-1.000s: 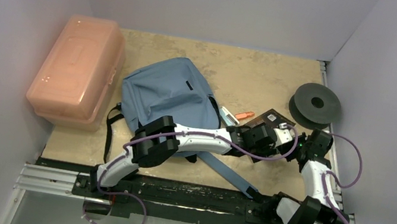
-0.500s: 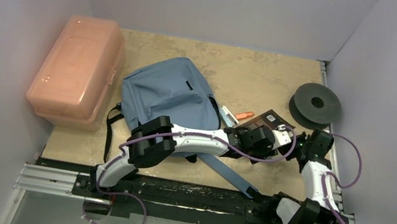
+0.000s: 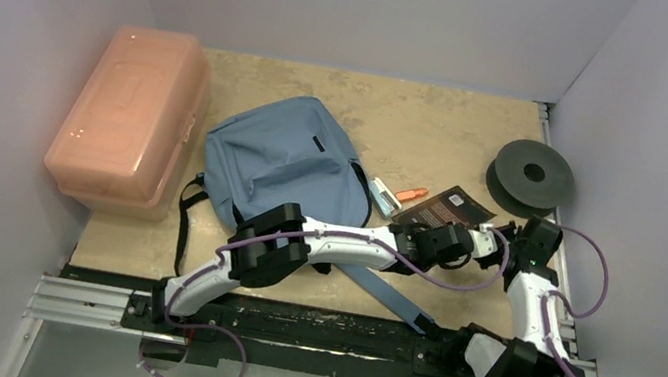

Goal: Pack the student bag
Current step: Pick up the book from the center of the board.

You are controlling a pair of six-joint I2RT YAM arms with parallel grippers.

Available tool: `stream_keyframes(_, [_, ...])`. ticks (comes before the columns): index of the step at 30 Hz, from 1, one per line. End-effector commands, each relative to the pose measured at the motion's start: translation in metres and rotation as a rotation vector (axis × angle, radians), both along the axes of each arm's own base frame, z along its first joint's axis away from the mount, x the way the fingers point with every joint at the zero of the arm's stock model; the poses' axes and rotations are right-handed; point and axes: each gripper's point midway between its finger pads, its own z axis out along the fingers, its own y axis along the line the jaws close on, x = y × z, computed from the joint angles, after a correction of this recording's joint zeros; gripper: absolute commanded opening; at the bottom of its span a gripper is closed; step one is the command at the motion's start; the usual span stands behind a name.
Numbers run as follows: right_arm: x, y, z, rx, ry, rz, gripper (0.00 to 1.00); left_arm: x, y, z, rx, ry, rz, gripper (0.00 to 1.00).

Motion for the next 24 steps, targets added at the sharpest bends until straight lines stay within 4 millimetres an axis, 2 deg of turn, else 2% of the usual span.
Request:
stream_keyframes(1, [0.016,-0.003,0.027,-0.06,-0.104,0.047,0.04,0.009,-0.004,0.021,0.007,-0.066,0.015,0.15])
stream_keyframes(4, [0.017,-0.015,0.024,-0.172,-0.09,0.096,0.42,0.012,0.0,0.036,-0.017,-0.071,0.036,0.03])
stream_keyframes(6, [0.016,-0.021,0.024,-0.226,-0.083,0.116,0.57,0.012,0.002,0.047,-0.048,-0.064,0.046,0.0])
stream_keyframes(8, [0.016,-0.026,0.027,-0.24,-0.095,0.099,0.67,0.013,0.003,0.056,-0.078,-0.055,0.046,0.0])
stream_keyframes(13, [0.025,-0.022,0.036,-0.15,-0.167,0.113,0.8,0.014,0.004,0.069,-0.112,-0.046,0.043,0.0])
stream_keyframes(16, [0.032,-0.01,0.035,-0.072,-0.189,0.158,0.81,0.013,0.005,0.075,-0.132,-0.042,0.032,0.0])
stream_keyframes(20, [0.044,-0.008,0.042,-0.039,-0.244,0.164,0.81,0.008,0.003,0.079,-0.147,-0.029,0.006,0.0])
stream_keyframes(24, [0.048,-0.009,0.025,-0.001,-0.201,0.16,0.78,0.004,-0.002,0.084,-0.169,-0.017,-0.027,0.0])
